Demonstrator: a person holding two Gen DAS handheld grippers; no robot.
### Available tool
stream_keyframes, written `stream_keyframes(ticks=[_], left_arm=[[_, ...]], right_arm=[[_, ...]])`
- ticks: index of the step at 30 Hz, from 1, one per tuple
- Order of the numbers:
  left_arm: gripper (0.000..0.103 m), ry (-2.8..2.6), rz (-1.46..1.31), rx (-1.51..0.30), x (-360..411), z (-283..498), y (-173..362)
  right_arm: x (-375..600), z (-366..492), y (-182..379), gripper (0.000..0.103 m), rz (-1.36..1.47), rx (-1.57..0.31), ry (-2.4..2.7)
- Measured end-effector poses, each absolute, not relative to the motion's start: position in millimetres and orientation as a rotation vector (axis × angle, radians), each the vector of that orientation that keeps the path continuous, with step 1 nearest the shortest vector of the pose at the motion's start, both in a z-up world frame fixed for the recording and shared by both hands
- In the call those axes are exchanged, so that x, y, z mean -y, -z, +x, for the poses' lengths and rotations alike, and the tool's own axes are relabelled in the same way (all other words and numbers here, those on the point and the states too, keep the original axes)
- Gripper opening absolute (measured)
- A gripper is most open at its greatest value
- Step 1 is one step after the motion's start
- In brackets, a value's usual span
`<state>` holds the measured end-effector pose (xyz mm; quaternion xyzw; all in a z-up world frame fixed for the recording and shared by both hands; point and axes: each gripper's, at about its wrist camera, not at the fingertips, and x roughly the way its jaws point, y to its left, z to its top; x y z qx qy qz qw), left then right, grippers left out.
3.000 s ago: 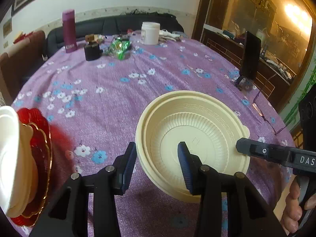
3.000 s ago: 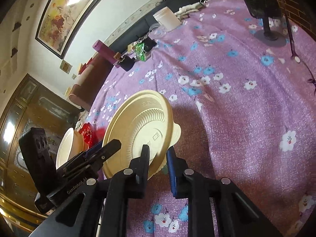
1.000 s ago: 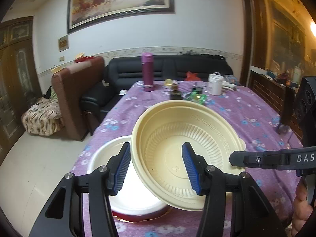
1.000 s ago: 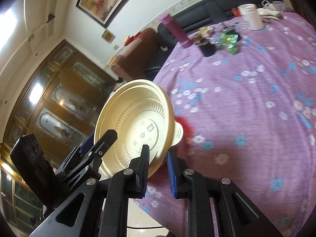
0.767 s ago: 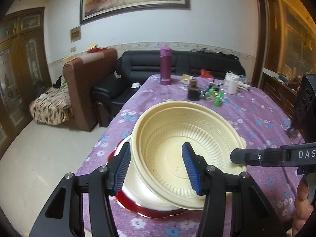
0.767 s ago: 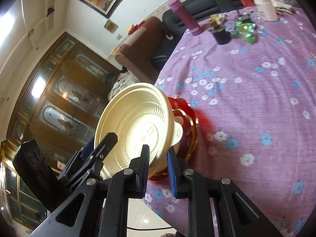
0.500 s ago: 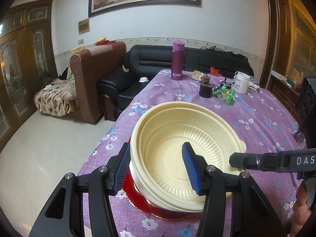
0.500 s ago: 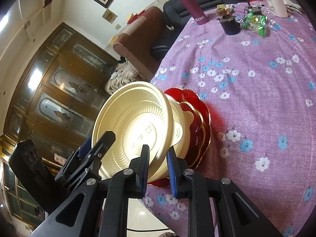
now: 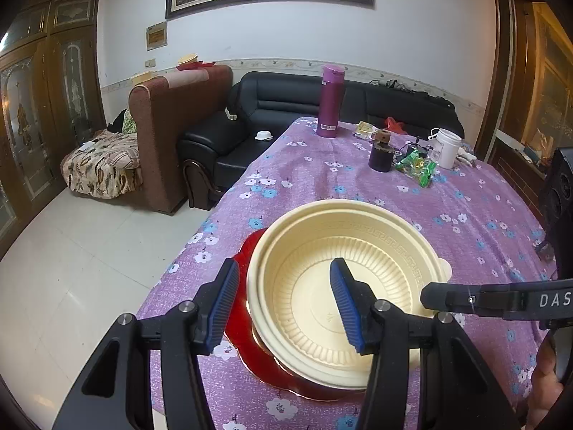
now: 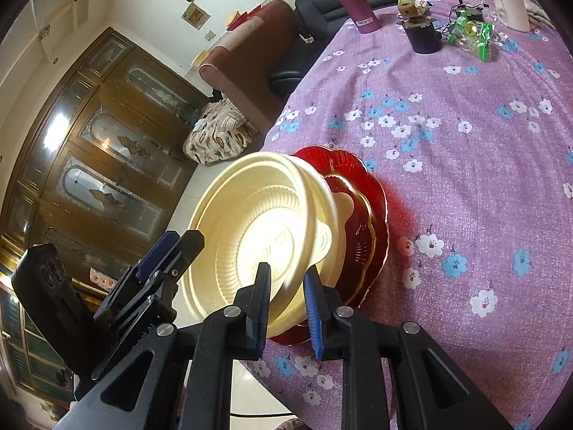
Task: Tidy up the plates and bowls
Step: 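Lower the yellow bowl with both tools into the white bowl on the stack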
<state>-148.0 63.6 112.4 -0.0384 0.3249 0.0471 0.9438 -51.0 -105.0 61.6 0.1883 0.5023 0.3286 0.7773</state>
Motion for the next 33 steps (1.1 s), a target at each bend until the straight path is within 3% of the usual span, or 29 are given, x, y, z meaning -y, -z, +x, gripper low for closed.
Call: stream_keyframes(ticks=[3,7,20,30,33], left_arm=[[0.051,-0.097,-0.085,-0.66,-65.9,-148.4,-113.5],[0.051,-0.067,-0.126,-0.656,-73.6,-153.1,-117.0],[0.052,-0.097,-0.332,-0.717,-149.1,-173.3,-99.3],[0.052,-0.093,-0.337,-0.809,-149.4,-154.3,-63.9],[0.045,-0.102,-0.329,-0.819,-151.3,-150.2,-58.2]], right_arm=[[106.0,-51.2,-61.6,0.024,0.413,-1.091,-0.716],[112.7,-53.0,-61.6,0.038,0.408,-1.081,-0.71],[167.4,-47.3,-49.6,0.038,0.508,-1.041,-0.633],[162.7,-43.6,-36.0,0.038,0.451,-1.04,-0.609],[159.2,-41.6,-30.5,0.036,0.434,-1.044,-0.602]])
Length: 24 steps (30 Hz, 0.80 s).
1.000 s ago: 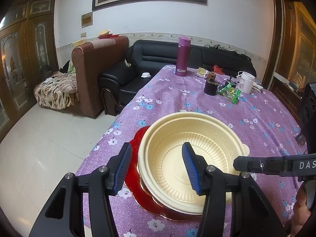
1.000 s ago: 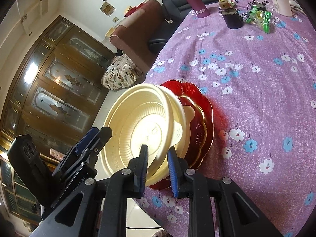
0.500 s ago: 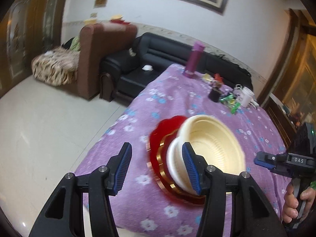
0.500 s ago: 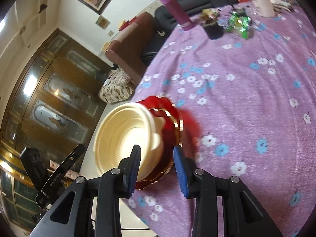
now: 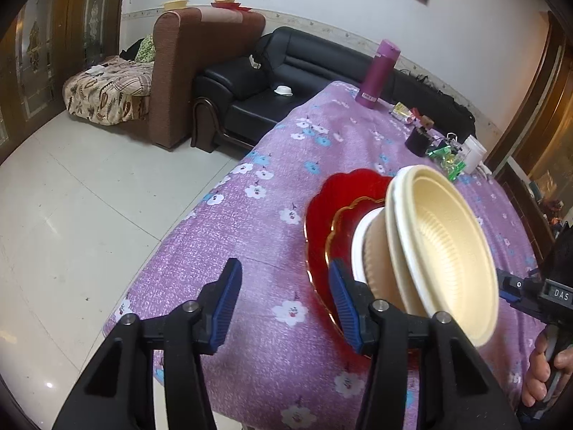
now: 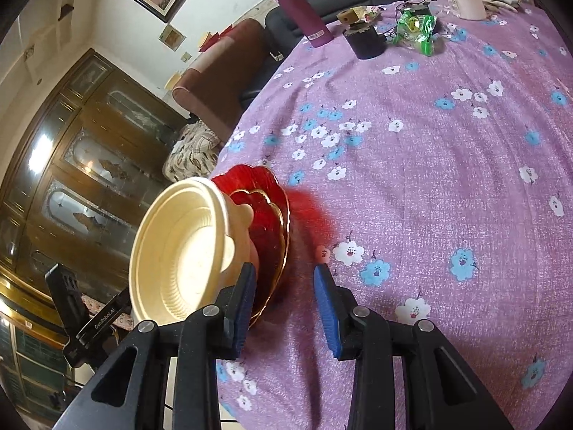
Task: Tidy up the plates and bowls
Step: 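Lower the yellow bowl with both tools into the white bowl on the stack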
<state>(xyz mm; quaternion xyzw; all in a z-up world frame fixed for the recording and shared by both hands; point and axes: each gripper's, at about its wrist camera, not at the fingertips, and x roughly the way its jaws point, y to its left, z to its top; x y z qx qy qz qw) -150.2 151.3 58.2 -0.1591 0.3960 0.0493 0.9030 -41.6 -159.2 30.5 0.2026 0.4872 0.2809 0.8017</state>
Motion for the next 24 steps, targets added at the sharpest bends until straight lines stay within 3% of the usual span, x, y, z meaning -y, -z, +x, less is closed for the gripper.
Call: stream_keyframes(ticks=[12,20,24], left_arm=[[0.033,-0.086,-0.266,-0.843,-137.6,-132.9,-44.8],[0.033,-0.066,-0.302,-0.85,-142.0,-128.7,-32.0],[0.019,-0.031,-0.307,-0.848,-138.0,-127.9,-31.6]], right_arm=[[126.3,-36.0,-14.6,0.017,0.322,-1.058,-0.594],[114.2,-29.9,-3.0,0.016,0.323,-1.046,-0.575],[116.8,-31.0,-2.8,0.016,0.343,-1.038,-0.585]])
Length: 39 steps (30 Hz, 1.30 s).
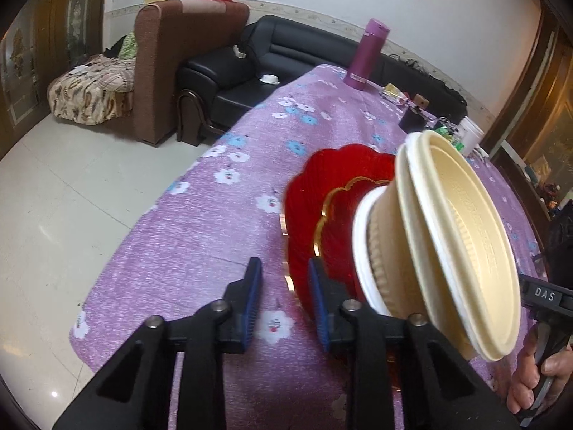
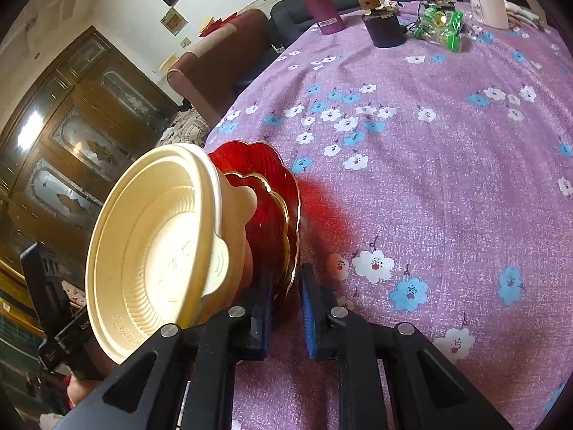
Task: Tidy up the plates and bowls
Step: 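Lower the yellow bowl with both tools into the white bowl on the stack, then open both tools and withdraw them from the yellow bowl rim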
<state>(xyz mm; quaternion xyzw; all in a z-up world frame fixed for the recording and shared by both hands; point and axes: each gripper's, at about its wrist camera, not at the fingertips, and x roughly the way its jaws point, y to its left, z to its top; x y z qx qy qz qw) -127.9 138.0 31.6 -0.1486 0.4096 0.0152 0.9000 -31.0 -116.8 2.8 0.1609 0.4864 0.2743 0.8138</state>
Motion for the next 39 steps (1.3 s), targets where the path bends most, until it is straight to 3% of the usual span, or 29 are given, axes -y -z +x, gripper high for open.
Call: stream_keyframes(ticks=[2,18,39], left_arm=[[0.014,-0.021,-0.286,-0.845,-132.1,-127.6,-32.3],[0.014,0.027,-0.237,-0.839,-84.2,-111.6,-45.5],[0.014,0.277,-0.079,-0.895,110.8,-76.2,-44.0]], right_arm=[[118.9,-31.7,-2.6,0.016,0.359,-1.035,-0.594],[155.3,-45.7,-14.6,0.017,0.394,-1.008,-0.539],[350.2,-111.4,-10.3,0.018,0.597,-0.908,-0.261]])
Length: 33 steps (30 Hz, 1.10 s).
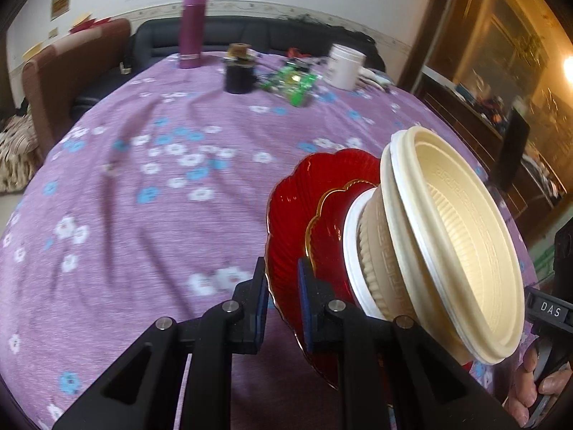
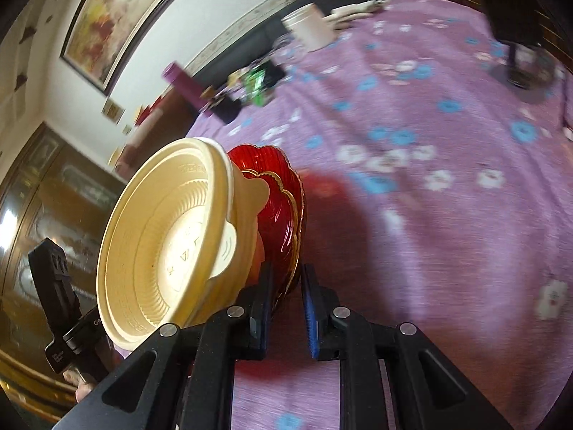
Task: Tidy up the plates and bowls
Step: 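Open both tools and withdraw them from the yellow bowl rim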
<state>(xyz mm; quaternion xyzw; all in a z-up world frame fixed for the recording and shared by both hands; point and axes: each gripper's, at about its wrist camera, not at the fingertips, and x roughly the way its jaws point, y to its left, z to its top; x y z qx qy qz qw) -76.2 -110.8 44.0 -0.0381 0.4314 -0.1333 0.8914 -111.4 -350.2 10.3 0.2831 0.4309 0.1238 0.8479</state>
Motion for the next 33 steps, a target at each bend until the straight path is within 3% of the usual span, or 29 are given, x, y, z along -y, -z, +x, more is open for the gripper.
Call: stream_keyframes(ticks=[18,27,33], left_arm=[[0.016,0.21,-0.056,-0.835,134.4,-68.7,-26.6],[0.024,0.204,-0.086,-0.838,129.4,-68.6,-25.9],[0.037,0.192,-0.106,-0.826,121.9,-73.8,-27.0]], right_arm=[[373.3,-111.6,-3.9,0.018,0.567,-0.829,-0.197],[373.8,-120.5,-1.8,0.022,0.542,-0.756,-0.2],[378.3,-130.7,-6.5,0.022,0.545,-0.696,-0.205]])
